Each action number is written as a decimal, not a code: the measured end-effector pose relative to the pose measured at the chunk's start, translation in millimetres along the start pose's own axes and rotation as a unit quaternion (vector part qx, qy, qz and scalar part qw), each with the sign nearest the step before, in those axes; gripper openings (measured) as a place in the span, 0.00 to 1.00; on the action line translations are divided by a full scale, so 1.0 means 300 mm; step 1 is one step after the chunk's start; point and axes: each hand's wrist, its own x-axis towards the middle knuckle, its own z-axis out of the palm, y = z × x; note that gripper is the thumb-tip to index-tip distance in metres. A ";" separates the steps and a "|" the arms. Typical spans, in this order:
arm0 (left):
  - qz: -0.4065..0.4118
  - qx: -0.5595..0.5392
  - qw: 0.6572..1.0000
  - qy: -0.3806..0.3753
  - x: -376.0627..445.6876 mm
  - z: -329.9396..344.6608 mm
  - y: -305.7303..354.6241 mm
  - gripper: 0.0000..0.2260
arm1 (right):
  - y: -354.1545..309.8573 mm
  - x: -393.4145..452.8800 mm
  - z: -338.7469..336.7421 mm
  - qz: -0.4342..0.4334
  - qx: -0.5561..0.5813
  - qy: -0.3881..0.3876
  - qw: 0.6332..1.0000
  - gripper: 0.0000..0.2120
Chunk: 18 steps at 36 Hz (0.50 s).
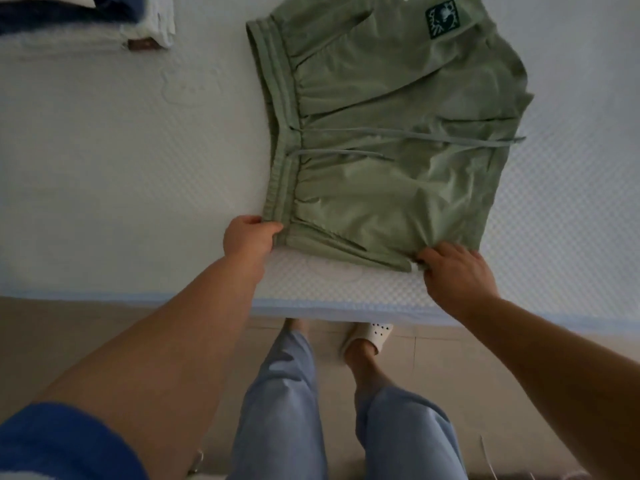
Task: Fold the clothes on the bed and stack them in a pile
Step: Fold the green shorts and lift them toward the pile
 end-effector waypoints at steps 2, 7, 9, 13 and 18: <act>0.024 0.006 0.999 0.028 0.001 -0.007 0.000 0.10 | 0.018 -0.016 -0.003 -0.022 -0.014 -0.001 1.000 0.13; 0.041 0.028 0.998 0.045 -0.013 0.003 -0.036 0.08 | 0.028 -0.068 0.022 -0.057 -0.024 -0.020 0.998 0.12; 0.048 0.051 0.997 0.033 -0.024 0.010 -0.054 0.09 | 0.034 -0.078 0.040 -0.057 -0.012 -0.028 0.998 0.13; 0.069 0.087 0.993 0.045 -0.044 0.022 -0.065 0.09 | 0.054 -0.089 0.054 -0.037 0.041 -0.028 0.998 0.14; 0.129 0.183 0.967 0.120 -0.096 0.032 -0.024 0.25 | 0.080 -0.122 0.024 0.010 0.123 -0.050 0.991 0.18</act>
